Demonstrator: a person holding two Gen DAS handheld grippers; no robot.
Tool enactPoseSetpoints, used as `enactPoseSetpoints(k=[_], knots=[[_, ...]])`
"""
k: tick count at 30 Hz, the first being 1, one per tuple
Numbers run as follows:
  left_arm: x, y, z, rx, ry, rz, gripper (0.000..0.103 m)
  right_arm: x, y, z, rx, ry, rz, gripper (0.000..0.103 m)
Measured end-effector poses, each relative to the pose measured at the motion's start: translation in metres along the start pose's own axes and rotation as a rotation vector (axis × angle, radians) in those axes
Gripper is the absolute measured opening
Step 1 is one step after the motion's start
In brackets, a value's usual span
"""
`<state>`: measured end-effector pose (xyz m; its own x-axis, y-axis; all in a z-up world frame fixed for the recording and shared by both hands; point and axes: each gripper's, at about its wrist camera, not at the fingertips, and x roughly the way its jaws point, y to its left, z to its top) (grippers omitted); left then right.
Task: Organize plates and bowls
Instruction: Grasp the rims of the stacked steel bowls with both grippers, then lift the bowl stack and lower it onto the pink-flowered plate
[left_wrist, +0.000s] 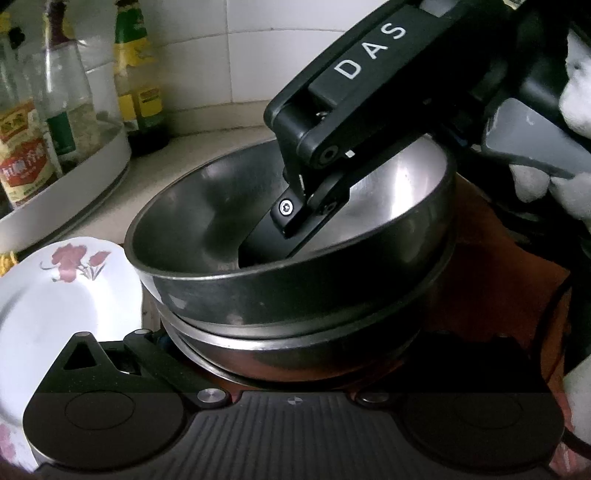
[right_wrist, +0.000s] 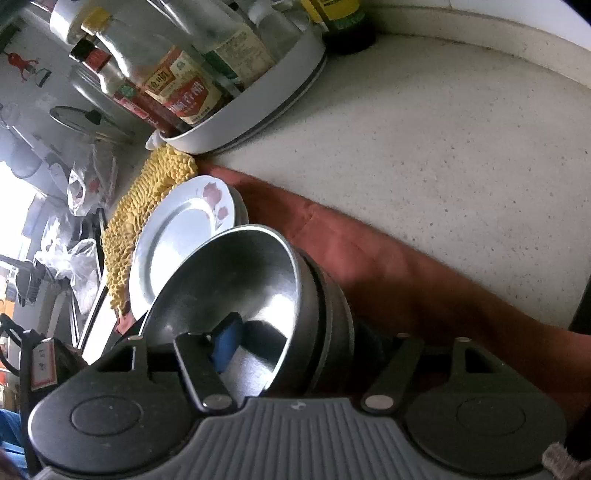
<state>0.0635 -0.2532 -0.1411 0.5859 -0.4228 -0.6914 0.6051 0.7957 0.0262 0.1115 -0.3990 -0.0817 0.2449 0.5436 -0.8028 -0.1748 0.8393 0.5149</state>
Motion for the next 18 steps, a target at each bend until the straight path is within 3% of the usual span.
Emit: enactPoseSetpoints(k=[8, 18], knots=[[-0.010, -0.009, 0.004, -0.011, -0.011, 0.015, 0.103, -0.004, -0.001, -0.001, -0.030, -0.011, 0.003, 0.064], [-0.040, -0.019, 0.029, 0.022, -0.072, 0.060, 0.103, -0.039, 0.009, -0.001, -0.050, -0.080, 0.012, 0.064]])
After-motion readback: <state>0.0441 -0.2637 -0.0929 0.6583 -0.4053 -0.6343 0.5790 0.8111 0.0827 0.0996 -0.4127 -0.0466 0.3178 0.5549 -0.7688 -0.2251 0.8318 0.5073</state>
